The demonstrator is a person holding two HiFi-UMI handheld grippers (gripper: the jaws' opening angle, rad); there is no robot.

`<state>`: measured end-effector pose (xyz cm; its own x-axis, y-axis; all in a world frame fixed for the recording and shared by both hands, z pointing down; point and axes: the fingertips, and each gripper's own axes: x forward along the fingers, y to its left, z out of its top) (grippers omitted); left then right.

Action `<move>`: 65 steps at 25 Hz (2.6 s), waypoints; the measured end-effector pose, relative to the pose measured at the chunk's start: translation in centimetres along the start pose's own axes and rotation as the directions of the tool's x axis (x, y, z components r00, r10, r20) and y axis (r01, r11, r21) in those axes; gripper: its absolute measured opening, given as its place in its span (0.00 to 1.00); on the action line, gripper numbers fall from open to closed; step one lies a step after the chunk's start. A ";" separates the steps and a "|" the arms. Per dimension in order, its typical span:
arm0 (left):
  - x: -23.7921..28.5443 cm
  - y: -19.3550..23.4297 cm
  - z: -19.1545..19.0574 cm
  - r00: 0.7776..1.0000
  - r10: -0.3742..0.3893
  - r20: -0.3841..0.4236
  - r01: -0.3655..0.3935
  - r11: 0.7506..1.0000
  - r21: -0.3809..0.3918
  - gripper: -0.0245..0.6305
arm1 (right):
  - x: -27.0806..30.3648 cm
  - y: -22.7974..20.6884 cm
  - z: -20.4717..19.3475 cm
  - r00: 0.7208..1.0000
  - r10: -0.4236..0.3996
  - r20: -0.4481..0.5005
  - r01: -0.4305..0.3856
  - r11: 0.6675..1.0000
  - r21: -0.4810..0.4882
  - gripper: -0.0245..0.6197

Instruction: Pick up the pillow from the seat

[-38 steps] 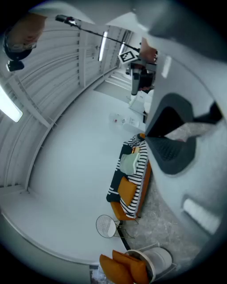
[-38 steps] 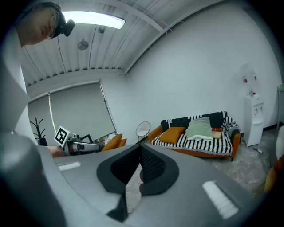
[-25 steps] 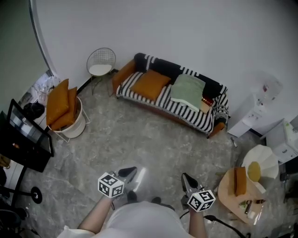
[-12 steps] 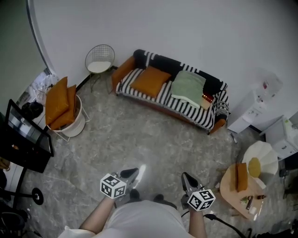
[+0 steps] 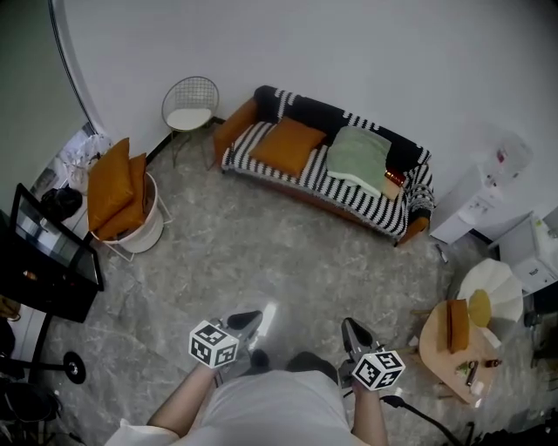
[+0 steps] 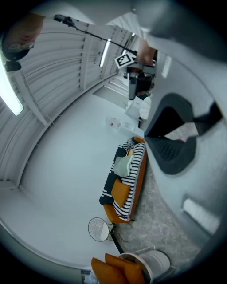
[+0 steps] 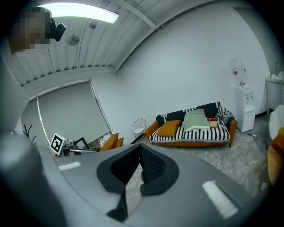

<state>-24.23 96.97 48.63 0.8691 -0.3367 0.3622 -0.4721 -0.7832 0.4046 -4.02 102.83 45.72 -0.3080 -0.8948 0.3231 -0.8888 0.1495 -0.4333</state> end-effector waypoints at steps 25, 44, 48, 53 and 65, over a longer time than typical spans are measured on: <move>3.9 8.0 6.2 0.996 0.078 0.045 -0.076 0.996 -0.039 0.04 | 10.8 -2.6 4.5 0.995 0.089 -0.045 -0.091 0.995 -0.046 0.04; 15.5 16.1 14.8 0.984 0.178 0.013 -0.177 0.983 -0.057 0.04 | 23.7 -13.2 13.9 0.984 0.139 -0.111 -0.147 0.987 -0.061 0.04; 18.7 17.4 16.4 0.981 0.194 0.016 -0.192 0.979 -0.064 0.04 | 25.9 -16.3 15.7 0.981 0.146 -0.126 -0.155 0.986 -0.066 0.04; 22.3 19.0 18.0 0.975 0.220 0.024 -0.218 0.973 -0.070 0.04 | 27.9 -19.9 17.7 0.976 0.160 -0.145 -0.172 0.982 -0.078 0.04; 26.0 20.4 20.3 0.971 0.236 0.045 -0.232 0.970 -0.075 0.04 | 31.0 -22.3 19.9 0.968 0.185 -0.171 -0.204 0.974 -0.098 0.04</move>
<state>-8.28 61.62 49.32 0.7390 -0.5350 0.4094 -0.6706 -0.6420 0.3716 13.03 63.34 48.68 -0.5208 -0.7664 0.3760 -0.8362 0.3694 -0.4053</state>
